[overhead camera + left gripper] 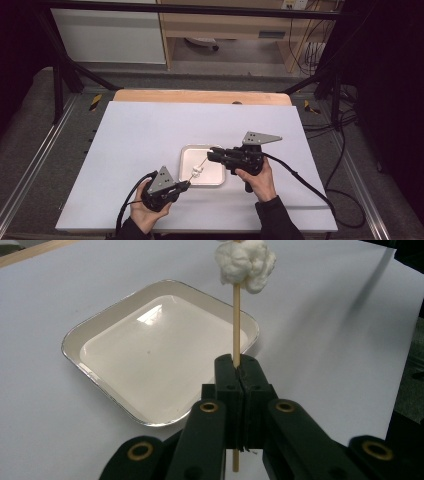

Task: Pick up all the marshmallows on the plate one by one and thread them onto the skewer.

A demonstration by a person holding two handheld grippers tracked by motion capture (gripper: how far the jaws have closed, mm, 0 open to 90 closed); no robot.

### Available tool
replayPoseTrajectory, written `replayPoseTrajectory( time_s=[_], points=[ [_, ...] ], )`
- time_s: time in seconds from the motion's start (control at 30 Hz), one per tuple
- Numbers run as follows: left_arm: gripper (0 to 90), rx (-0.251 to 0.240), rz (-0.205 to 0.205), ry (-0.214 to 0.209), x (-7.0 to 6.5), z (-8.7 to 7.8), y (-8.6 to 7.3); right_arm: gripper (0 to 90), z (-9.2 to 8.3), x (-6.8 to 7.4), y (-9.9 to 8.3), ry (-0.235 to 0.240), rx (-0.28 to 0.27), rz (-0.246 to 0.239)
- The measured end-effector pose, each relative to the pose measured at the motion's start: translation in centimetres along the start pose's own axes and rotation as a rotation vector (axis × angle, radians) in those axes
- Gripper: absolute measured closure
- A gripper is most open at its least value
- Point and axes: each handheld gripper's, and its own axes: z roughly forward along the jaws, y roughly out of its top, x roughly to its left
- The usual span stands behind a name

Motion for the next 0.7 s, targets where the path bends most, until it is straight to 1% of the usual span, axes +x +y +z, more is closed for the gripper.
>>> replayPoseTrajectory(
  time_s=[0.17,0.23,0.33,0.5,0.7],
  points=[
    [88.8,-0.007,0.012,0.002,-0.11,-0.03,0.0,75.8,0.07,0.03,-0.05,0.016,0.0,0.01],
    [88.8,-0.001,0.026,0.007,-0.15,-0.03,-0.04,76.7,0.13,0.06,-0.12,0.022,0.008,0.011],
    [88.8,-0.008,0.038,0.015,-0.25,-0.04,-0.11,77.7,0.24,0.1,-0.29,0.029,0.019,0.012],
    [88.9,-0.023,0.044,0.016,-0.37,-0.17,-0.06,78.6,0.38,0.31,-0.43,0.068,-0.002,0.029],
    [88.9,-0.023,0.055,0.029,-0.42,-0.2,-0.06,79.5,0.62,0.38,-0.63,0.078,0.001,0.029]
  ],
)
